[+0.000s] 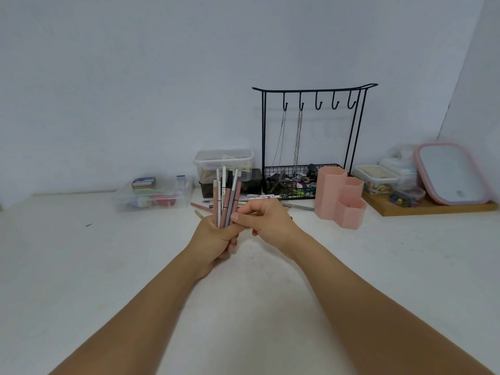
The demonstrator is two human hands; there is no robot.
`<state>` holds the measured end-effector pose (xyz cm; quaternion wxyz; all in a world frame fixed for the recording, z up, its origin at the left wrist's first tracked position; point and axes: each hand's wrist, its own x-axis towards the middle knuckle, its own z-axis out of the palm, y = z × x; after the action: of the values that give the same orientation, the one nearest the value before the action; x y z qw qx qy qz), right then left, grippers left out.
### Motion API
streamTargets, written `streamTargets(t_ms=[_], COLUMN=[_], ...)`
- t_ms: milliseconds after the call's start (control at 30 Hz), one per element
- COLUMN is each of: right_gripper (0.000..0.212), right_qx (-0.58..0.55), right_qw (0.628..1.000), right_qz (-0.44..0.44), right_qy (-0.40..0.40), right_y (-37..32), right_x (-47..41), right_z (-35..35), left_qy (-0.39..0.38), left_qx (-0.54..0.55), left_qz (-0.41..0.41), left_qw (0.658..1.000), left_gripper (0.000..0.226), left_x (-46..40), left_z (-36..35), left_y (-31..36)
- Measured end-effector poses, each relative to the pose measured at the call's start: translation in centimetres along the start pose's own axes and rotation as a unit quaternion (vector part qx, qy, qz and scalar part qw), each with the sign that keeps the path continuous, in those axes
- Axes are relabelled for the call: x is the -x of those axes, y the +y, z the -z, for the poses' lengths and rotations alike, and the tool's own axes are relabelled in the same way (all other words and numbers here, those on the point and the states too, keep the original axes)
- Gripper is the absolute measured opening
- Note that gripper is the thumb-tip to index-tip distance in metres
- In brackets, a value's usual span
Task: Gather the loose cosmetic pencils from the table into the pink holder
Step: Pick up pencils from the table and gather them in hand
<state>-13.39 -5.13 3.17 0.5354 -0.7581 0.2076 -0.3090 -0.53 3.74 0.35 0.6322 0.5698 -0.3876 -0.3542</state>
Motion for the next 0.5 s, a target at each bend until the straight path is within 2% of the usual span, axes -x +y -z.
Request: streamTargets(t_ms=[100, 200, 300, 400, 500], right_gripper=[0.012, 0.014, 0.023, 0.028, 0.024], right_qx=[0.072, 0.287, 0.401, 0.415, 0.436], right_qw=[0.995, 0.947, 0.907, 0.903, 0.894], right_qz=[0.030, 0.005, -0.069, -0.084, -0.076], right_qy=[0.067, 0.141, 0.105, 0.077, 0.067], right_y=[0.3, 1.1, 2.0, 2.3, 2.2], right_x=[-0.4, -0.4, 0.1, 0.0, -0.1], right_z=[1.0, 3.5, 5.2, 5.5, 5.4], left_qy=[0.014, 0.005, -0.008, -0.007, -0.014], left_qx=[0.026, 0.062, 0.087, 0.090, 0.102], left_qz=[0.020, 0.018, 0.007, -0.002, 0.003], left_qw=[0.999, 0.998, 0.996, 0.996, 0.995], left_gripper=[0.028, 0.037, 0.039, 0.037, 0.040], left_x=[-0.2, -0.2, 0.0, 0.0, 0.0], left_z=[-0.1, 0.1, 0.1, -0.1, 0.1], left_y=[0.3, 0.5, 0.8, 0.9, 1.1])
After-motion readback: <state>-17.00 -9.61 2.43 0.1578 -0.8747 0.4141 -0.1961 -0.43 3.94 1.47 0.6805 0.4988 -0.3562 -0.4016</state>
